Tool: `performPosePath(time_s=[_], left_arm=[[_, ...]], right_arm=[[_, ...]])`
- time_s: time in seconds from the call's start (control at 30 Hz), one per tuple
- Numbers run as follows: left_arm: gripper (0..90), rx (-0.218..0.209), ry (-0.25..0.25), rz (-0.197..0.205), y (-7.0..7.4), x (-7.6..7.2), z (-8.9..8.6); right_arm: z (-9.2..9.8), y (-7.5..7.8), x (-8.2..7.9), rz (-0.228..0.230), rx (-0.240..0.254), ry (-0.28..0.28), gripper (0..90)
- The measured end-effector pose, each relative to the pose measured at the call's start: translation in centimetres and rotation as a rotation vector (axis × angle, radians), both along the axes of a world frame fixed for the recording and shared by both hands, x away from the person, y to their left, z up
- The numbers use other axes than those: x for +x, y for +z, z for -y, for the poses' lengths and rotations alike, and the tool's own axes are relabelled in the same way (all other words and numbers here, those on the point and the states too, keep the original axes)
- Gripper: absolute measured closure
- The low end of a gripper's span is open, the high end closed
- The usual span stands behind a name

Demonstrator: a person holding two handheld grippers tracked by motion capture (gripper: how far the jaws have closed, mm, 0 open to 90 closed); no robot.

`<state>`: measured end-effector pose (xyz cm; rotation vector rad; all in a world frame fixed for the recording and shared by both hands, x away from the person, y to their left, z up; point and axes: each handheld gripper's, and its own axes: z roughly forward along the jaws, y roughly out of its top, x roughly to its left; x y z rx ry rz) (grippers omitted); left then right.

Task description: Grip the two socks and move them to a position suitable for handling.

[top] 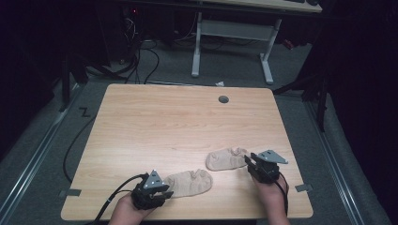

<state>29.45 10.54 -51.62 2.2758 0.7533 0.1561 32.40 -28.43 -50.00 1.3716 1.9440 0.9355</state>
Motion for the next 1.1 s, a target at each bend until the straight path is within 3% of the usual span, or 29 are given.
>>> performPosePath(time_s=[0.07,0.1,0.17,0.27,0.3,0.53,0.7,1.1], left_arm=[[68.8,0.002,0.02,0.005,-0.2,0.5,0.0],[68.8,0.002,0.02,0.005,-0.2,0.5,0.0],[69.4,-0.001,0.036,0.013,-0.4,1.0,0.1],[69.5,0.005,0.037,0.028,-0.5,1.2,0.1],[69.5,0.005,0.035,0.037,-0.5,1.4,0.1],[69.5,0.006,0.02,0.053,-0.6,1.5,0.2],[69.5,0.007,-0.005,0.071,-0.7,1.5,0.8],[69.5,0.004,-0.026,0.089,-0.8,1.4,1.2]], right_arm=[[-0.9,-0.6,0.3,-0.045,0.005,0.044,75.2],[-0.9,-0.6,0.3,-0.045,0.005,0.044,75.2],[-2.2,-1.4,0.9,-0.102,0.004,0.109,78.0],[-3.1,-2.0,1.2,-0.137,0.006,0.135,78.5],[-4.0,-2.4,1.5,-0.16,-0.016,0.153,78.8],[-5.9,-2.5,2.6,-0.159,-0.031,0.179,80.6],[-8.5,-2.5,3.7,-0.164,-0.044,0.25,81.1],[-12.9,-2.5,5.0,-0.169,-0.048,0.35,80.9]])
